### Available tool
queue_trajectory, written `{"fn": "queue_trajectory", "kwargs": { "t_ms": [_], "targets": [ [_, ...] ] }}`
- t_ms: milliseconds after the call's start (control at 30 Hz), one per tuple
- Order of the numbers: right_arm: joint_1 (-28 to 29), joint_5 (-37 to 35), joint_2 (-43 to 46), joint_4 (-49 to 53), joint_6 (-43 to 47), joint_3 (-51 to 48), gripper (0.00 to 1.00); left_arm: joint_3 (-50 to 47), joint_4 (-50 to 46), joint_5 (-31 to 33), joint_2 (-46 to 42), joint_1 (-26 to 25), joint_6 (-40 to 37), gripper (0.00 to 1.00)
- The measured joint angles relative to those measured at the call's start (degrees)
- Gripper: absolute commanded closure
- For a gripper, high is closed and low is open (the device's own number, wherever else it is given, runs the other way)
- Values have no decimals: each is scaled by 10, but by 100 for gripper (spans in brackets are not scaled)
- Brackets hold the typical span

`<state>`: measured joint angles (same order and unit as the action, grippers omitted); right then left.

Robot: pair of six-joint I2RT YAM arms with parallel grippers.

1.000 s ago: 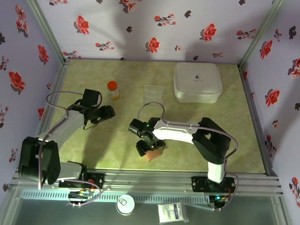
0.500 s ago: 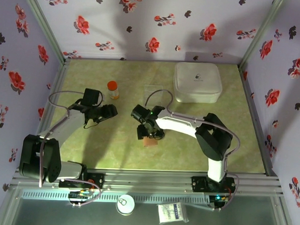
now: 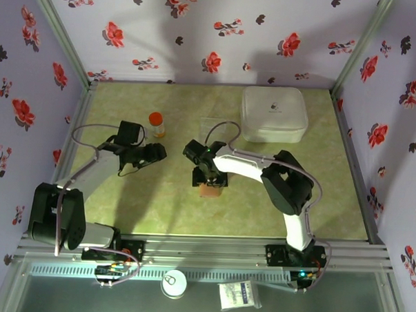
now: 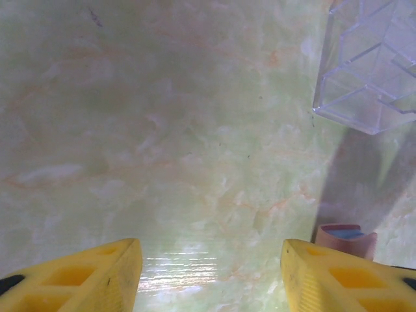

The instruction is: Take the credit cards out of the card holder

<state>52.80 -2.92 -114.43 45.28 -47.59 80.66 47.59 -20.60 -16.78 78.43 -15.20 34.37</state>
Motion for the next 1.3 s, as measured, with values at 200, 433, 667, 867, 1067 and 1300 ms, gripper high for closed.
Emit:
{"fn": "queue_trajectory", "kwargs": {
  "t_ms": [200, 433, 667, 867, 1067, 1300],
  "targets": [
    [-11, 0, -5, -3, 14, 0, 13, 8, 8, 0, 5, -25, 9, 41],
    [-12, -1, 13, -23, 21, -29, 6, 10, 9, 0, 6, -53, 14, 42],
    [-24, -1, 102, -40, 26, -62, 10, 9, 39, -2, 24, -88, 57, 55],
    [-58, 0, 158, -50, 28, -98, 23, -16, 92, 0, 49, -145, 111, 76],
    [-68, 13, 160, -52, 42, -117, 47, -18, 139, 2, 92, -193, 153, 96],
    [-63, 32, 151, -63, 52, -122, 62, -30, 186, 2, 108, -217, 182, 100]
  ]
}}
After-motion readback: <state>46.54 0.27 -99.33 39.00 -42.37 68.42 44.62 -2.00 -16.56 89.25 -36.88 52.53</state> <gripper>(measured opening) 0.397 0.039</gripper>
